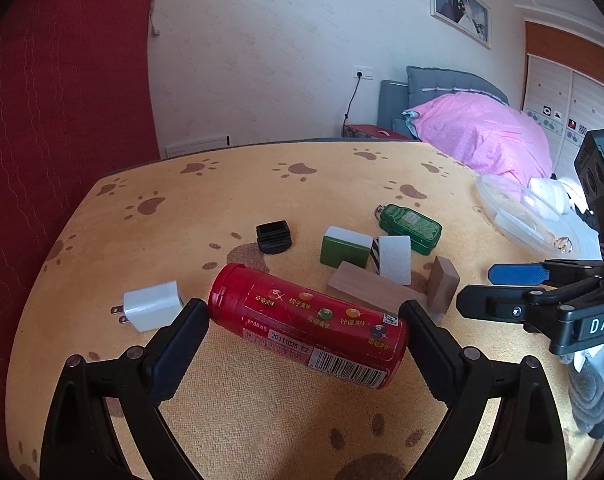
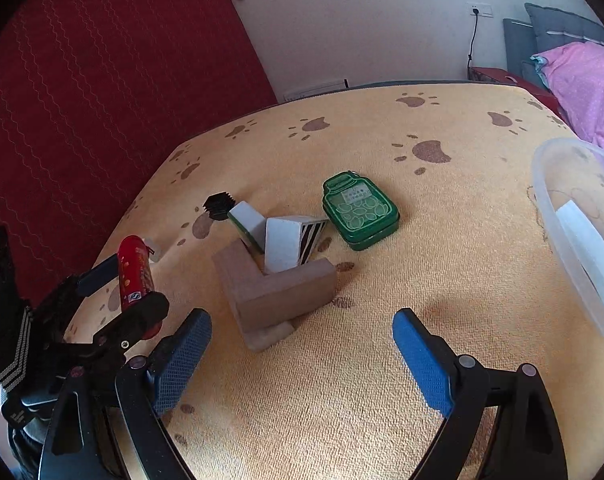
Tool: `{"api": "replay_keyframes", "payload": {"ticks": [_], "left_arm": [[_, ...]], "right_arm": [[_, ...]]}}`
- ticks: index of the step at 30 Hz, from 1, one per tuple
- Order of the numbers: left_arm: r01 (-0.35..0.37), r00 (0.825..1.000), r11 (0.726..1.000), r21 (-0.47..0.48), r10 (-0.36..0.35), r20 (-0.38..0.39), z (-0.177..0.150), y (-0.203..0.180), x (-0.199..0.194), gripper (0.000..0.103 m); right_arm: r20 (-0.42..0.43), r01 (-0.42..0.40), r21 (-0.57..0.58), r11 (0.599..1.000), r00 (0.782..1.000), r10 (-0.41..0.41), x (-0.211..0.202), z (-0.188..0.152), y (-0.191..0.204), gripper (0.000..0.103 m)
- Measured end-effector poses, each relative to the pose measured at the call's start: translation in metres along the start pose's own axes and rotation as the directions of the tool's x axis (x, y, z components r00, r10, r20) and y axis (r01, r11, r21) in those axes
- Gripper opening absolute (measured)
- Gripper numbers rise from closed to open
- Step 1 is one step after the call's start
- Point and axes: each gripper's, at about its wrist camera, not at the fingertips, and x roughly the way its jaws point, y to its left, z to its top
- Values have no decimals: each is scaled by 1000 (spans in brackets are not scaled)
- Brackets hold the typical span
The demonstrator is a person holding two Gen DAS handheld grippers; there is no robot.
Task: Organize rigid objects
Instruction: 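Close the left tool around the middle of the red tin, then grasp the brown wooden block with the right tool while the left tool holds the red tin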
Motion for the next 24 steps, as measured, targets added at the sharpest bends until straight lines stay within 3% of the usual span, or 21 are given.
{"api": "replay_keyframes", "payload": {"ticks": [11, 19, 24], "left_arm": [[11, 1000, 999, -49, -12, -8, -2, 10, 2, 96], [16, 1000, 999, -43, -17, -9, -2, 8, 3, 96], [16, 1000, 999, -41, -17, -11, -2, 7, 3, 96]], "right_arm": [[11, 24, 63, 998, 1000, -25, 0, 1, -21, 95], [75, 163, 52, 985, 983, -167, -27, -7, -37, 96], [67, 177, 73, 981, 981, -182, -27, -9, -46, 96]]}}
